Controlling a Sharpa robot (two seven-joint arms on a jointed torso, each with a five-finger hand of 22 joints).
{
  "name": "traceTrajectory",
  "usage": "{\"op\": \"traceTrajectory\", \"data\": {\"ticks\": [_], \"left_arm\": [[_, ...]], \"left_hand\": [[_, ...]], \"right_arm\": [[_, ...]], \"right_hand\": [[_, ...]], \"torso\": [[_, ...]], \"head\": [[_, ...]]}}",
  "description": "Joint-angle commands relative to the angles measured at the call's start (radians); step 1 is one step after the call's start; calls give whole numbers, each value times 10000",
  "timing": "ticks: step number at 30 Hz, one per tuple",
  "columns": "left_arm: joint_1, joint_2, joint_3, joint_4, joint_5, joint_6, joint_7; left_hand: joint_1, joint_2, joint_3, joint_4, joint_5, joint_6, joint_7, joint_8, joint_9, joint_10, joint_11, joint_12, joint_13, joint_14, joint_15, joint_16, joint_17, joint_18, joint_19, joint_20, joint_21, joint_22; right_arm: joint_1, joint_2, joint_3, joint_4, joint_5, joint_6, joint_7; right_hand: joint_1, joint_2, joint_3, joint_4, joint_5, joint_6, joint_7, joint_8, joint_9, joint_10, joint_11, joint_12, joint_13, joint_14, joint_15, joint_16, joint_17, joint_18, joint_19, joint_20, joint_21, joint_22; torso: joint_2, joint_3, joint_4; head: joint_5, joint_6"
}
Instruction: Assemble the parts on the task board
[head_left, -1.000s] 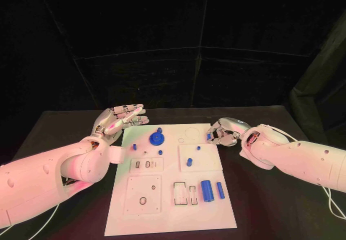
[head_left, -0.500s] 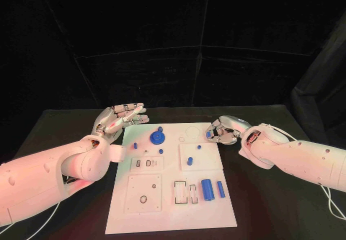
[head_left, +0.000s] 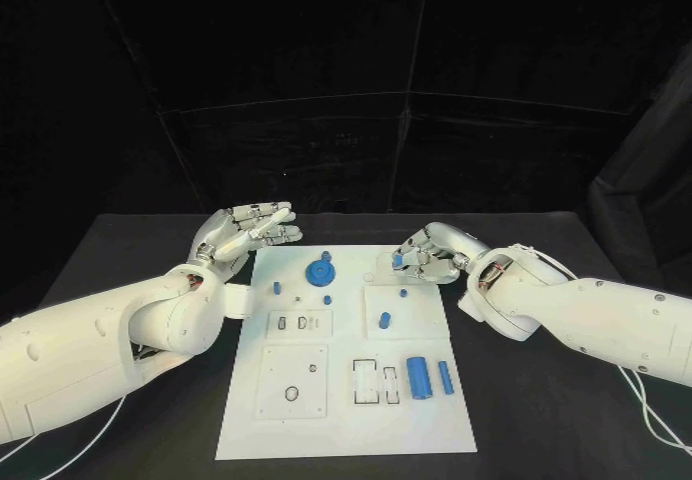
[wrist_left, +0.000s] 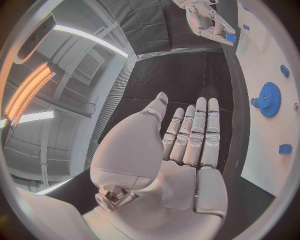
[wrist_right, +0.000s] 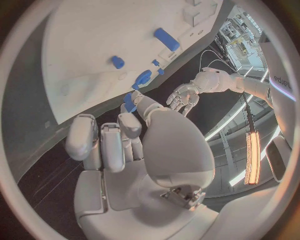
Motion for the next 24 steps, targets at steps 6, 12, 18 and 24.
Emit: {"op": "traceTrajectory", "data": {"ticks": [6, 12, 18, 24], "left_arm": [[23, 16, 11, -175, 29, 193, 33], [30, 1, 12, -199, 46, 193, 35], [42, 20, 12, -199, 51, 191, 31], [63, 37, 12, -201, 52, 192, 10]], "left_hand": [[-9, 118, -1, -50, 4, 54, 210, -61, -13, 19, 40, -43, -11, 78, 23, -60, -9, 127, 76, 13, -34, -13], [-7, 123, 3, -58, 4, 57, 206, -63, -13, 24, 38, -44, -10, 78, 23, -63, -10, 127, 77, 13, -37, -15], [-7, 123, 3, -58, 4, 57, 206, -63, -13, 24, 38, -44, -10, 78, 23, -63, -10, 127, 77, 13, -37, -15], [-4, 127, 7, -66, 4, 63, 204, -65, -12, 32, 35, -45, -8, 80, 22, -67, -11, 127, 80, 13, -40, -18]], "right_arm": [[98, 1271, 1, 55, -989, 483, -1363], [93, 1961, -5, 2, -2213, 861, -1554], [33, 2493, -170, -33, -3048, 1315, -1600], [-53, 2822, -370, -66, -3656, 1498, -1604]], "right_hand": [[-129, -19, 205, 2, 163, 353, -162, 46, 79, 19, -18, -1, -13, 499, -83, -46, -57, -124, -43, -30, 12, -64], [-181, -54, 223, -14, 186, 353, -157, 34, 78, 8, -14, -18, -20, 496, -83, -57, -74, -121, -54, -31, 4, -83], [-252, -129, 219, -43, 177, 354, -151, 19, 76, -10, -9, -47, -34, 490, -79, -73, -98, -117, -68, -30, -6, -105], [-267, -136, 218, -43, 176, 354, -150, 17, 76, -15, -7, -57, -41, 487, -79, -83, -114, -113, -79, -30, -14, -127]], "torso": [[-140, -90, 139], [-183, -135, 227], [-175, -114, 195], [-171, -104, 209]], "head": [[306, -68], [448, -178], [621, -221], [645, -236]]}}
